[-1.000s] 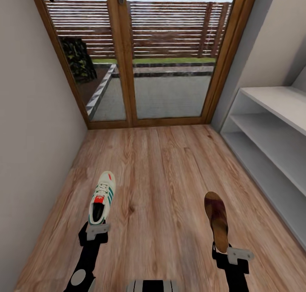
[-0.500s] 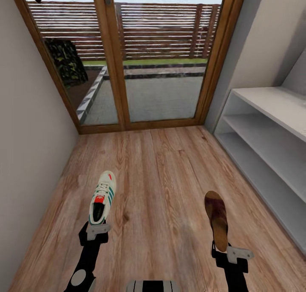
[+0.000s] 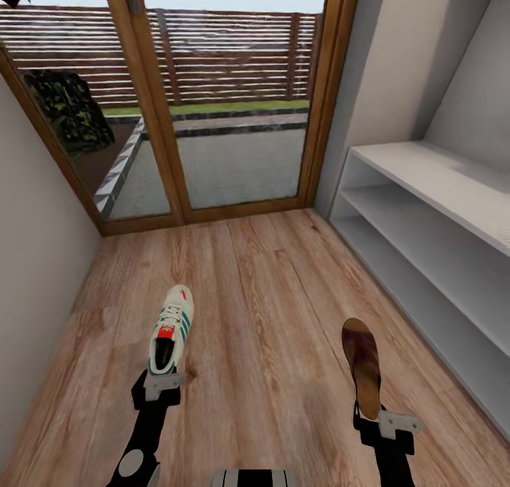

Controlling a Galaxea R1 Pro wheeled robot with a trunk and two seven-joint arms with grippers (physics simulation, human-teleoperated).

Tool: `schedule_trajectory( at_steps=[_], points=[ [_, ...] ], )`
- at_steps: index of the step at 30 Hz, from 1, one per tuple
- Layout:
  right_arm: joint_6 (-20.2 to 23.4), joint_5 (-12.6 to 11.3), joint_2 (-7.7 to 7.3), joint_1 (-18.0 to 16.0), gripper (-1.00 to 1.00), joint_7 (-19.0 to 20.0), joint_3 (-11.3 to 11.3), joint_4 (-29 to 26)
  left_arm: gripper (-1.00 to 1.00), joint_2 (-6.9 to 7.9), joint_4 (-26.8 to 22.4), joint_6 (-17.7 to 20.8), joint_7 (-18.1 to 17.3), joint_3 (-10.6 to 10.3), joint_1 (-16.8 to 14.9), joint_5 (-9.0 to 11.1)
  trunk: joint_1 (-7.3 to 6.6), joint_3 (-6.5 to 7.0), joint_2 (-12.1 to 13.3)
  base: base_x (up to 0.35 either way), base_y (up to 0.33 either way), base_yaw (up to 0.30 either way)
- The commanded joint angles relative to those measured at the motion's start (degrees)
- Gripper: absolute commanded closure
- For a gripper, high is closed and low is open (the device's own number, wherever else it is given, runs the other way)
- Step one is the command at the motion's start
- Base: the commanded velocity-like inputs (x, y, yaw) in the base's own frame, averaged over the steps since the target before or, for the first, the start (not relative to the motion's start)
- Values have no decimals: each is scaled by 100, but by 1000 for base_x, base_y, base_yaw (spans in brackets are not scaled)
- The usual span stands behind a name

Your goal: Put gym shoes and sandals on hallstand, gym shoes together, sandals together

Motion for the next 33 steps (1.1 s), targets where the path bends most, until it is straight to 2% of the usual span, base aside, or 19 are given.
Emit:
schedule_trajectory(
  at_steps=[1,28,33],
  points=[
    [-8,-18,-1,-1,100,3,-1,0,100,0,-1,1,7,-1,0,-7,0,5,0,2,0,-252],
    [-7,-66,-12,-3,100,-1,-11,0,100,0,-1,1,7,-8,0,-10,0,140,0,0,0,-254],
    [-8,-68,-18,2,100,-1,-4,-5,100,0,-1,1,7,-9,0,-10,0,158,0,0,0,-159]
  ],
)
